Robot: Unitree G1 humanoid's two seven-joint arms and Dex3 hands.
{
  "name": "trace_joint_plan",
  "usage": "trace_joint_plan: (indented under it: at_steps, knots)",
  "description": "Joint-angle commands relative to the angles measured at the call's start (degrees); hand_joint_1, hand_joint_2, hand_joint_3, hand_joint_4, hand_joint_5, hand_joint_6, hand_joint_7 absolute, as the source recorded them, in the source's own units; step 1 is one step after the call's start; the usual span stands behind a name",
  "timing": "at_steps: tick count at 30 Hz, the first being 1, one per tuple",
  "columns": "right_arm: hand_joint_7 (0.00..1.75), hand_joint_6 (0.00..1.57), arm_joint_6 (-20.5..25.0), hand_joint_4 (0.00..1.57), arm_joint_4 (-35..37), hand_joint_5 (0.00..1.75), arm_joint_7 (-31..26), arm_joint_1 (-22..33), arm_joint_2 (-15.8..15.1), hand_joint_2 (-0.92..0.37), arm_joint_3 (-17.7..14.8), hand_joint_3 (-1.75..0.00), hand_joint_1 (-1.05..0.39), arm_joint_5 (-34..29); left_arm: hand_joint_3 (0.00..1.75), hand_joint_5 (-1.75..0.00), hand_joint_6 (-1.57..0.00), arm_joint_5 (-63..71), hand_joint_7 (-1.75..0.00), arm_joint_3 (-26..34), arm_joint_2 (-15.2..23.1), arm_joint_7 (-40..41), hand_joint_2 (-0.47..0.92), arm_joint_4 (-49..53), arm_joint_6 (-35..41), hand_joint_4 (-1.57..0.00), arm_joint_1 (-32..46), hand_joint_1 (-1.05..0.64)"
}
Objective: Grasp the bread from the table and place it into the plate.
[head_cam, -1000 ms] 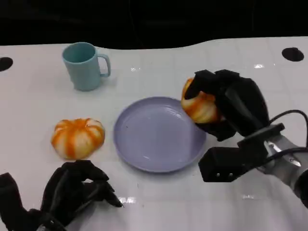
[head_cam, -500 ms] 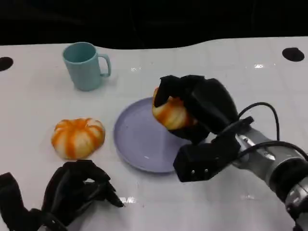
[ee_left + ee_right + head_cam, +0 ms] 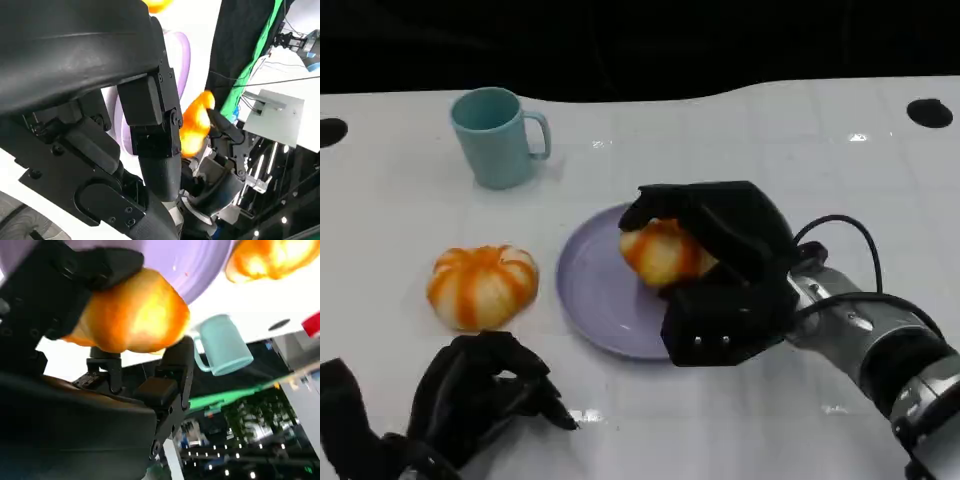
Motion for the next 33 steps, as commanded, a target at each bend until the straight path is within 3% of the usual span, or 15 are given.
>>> trace_joint_plan:
  at_steps: [1,5,11,21,27,33]
  knots:
    - [0.03,0.46,1.70,0.30,-0.62,0.41,3.76,-1.55,-1.17,-0.91,0.54,-0.24,-0.63,0.06,0.00,-0.61,-1.57,0.08,-0.37,0.02,0.67,0.65,0.61,-0.53,-0.38,-1.57,0.77,-1.05]
    - [0.00,0.23,3.66,0.03,-1.89,0.28,8.21,-1.38,-1.57,-0.92,0.57,-0.36,-0.82,0.33,0.00,-0.61,-1.57,-0.01,-0.37,0.05,0.68,0.60,0.60,-0.50,-0.26,-1.57,0.73,-1.05]
    - [0.00,0.13,4.22,0.00,-4.24,0.13,12.79,-0.40,-2.19,-0.92,-0.54,-0.38,-0.90,2.06,0.00,-0.60,-1.57,-0.07,-0.37,0.01,0.67,0.49,0.60,-0.70,-0.15,-1.57,0.83,-1.05]
    - [0.02,0.17,2.17,0.05,-10.84,0.17,14.41,3.19,-5.15,-0.92,-1.46,-0.37,-0.90,4.37,0.00,-0.60,-1.57,-0.12,-0.37,0.04,0.73,0.32,0.61,-0.73,-0.22,-1.57,0.80,-1.05]
    - [0.04,0.22,-0.16,0.11,-15.53,0.24,12.50,6.53,-7.66,-0.92,-2.21,-0.36,-0.86,4.35,0.00,-0.60,-1.57,-0.12,-0.37,0.12,0.97,0.16,0.61,-0.25,-0.07,-1.57,0.48,-1.05]
    - [0.10,0.37,-3.66,0.27,-20.34,0.37,9.49,10.61,-10.24,-0.92,-3.58,-0.32,-0.76,4.49,0.00,-0.60,-1.57,0.13,-0.37,0.11,0.94,0.34,0.61,0.13,-0.62,-1.57,0.38,-1.05]
